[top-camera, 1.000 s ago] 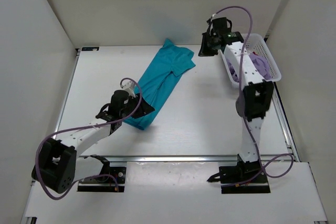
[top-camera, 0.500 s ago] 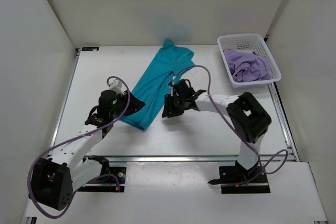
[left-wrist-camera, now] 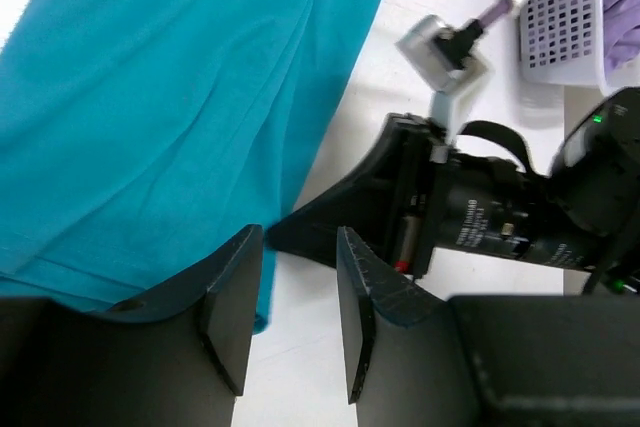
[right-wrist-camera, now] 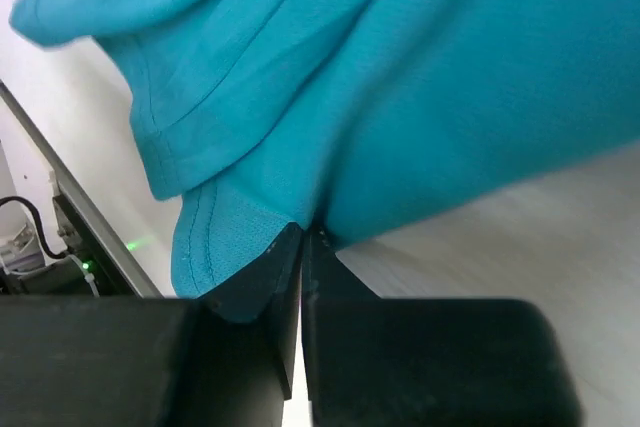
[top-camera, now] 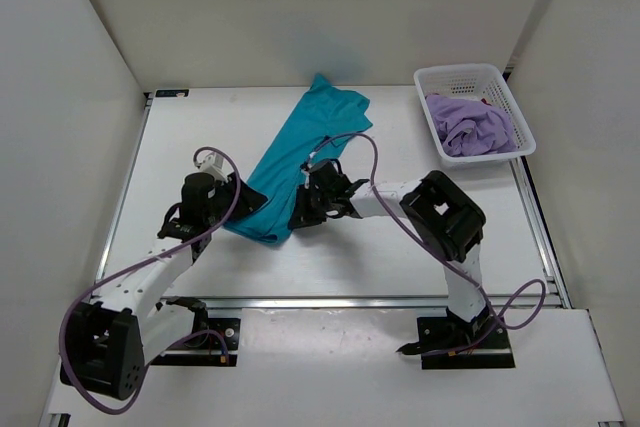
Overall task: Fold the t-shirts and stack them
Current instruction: Rotate the tshirt 90 degrees
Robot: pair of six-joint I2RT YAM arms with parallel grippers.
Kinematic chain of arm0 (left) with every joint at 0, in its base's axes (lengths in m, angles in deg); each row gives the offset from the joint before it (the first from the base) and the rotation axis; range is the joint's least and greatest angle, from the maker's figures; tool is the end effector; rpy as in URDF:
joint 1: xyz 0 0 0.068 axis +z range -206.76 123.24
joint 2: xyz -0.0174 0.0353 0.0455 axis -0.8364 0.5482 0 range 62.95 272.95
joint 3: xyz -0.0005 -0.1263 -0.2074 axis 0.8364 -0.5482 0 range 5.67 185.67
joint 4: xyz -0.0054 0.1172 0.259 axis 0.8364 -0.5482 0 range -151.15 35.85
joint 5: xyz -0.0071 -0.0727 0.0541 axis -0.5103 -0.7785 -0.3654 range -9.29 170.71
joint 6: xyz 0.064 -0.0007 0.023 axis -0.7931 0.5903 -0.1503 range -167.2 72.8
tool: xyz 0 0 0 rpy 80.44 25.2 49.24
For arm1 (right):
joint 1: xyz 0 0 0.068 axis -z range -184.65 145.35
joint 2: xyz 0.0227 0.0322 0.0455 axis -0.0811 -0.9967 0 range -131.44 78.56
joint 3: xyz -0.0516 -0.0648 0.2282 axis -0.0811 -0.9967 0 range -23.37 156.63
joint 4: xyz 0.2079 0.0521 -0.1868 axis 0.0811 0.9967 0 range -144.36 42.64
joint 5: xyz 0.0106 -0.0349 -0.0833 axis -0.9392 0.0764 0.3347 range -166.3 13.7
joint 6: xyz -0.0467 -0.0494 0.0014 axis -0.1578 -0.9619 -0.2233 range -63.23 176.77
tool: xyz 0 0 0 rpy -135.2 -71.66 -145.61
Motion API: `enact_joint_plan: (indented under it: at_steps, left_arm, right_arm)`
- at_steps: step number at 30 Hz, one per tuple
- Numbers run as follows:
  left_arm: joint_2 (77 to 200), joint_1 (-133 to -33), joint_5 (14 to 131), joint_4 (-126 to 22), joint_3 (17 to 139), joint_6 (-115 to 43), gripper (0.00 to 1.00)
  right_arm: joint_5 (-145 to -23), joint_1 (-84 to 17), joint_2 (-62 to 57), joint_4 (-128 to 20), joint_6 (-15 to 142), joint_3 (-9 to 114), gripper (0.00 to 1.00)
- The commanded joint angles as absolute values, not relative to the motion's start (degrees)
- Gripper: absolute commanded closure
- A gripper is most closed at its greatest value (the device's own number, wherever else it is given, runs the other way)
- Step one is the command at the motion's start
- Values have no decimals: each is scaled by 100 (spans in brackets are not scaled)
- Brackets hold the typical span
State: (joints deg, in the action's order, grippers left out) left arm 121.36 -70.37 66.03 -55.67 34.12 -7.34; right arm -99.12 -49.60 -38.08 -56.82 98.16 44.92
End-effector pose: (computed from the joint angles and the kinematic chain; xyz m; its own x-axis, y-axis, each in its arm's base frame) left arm 0.2586 -0.0769 0.1631 -0.6702 -0.4756 -0.5698 0.0107 0.7614 -0.6482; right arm 0.2927 0.3221 0.0710 -0.9381 -0.0754 -0.3380 -0.2959 0.6817 0.6692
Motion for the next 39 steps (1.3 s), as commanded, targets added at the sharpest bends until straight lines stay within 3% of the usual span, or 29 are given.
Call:
enact_joint_plan:
  at_steps: [1, 7, 8, 10, 12, 17, 21, 27, 31, 35, 39]
  left_arm:
    - [12192, -7187, 6612, -5600, 3362, -835, 53]
    - [12473, -7890, 6989, -5731, 3458, -1002, 53]
    - [12543, -7952, 7059, -5784, 3493, -1089, 52]
    - [12701, -8329, 7235, -5933, 3546, -1265, 52]
    - [12859, -8583, 7375, -6074, 3564, -1414, 52]
    - [13027, -9015, 7526, -6312, 3590, -1539, 52]
    - [13071, -9183, 7701, -6373, 3704, -1644, 49]
    - [13492, -9095, 7702, -6189, 3774, -1644, 47]
    - [13721, -9156, 7675, -5970, 3810, -1547, 55]
    - [13818, -9095, 7623, -5846, 3810, -1521, 74]
    - [13739, -9060, 7614, -5776, 3705, -1425, 84]
  right_arm:
    - [-9695, -4685, -3116, -5683, 9730, 3889, 100]
    - [-9642, -3894, -1436, -5306, 9186, 2069, 99]
    - [-9634, -3780, -1216, -5183, 9054, 1822, 97]
    - [-9581, -3744, -952, -4866, 8886, 1566, 81]
    - [-9372, -3708, -661, -4708, 8815, 1408, 76]
    - [-9027, -3664, 200, -4347, 8745, 1327, 73]
    - [-8939, -4067, 245, -4153, 8692, 1661, 73]
    - [-9115, -4657, -624, -4583, 8850, 2197, 76]
    - [-9106, -4833, -1028, -4759, 8929, 2426, 75]
    - [-9097, -4877, -1328, -4839, 9017, 2444, 75]
    - [-8930, -4895, -1355, -4768, 9078, 2365, 75]
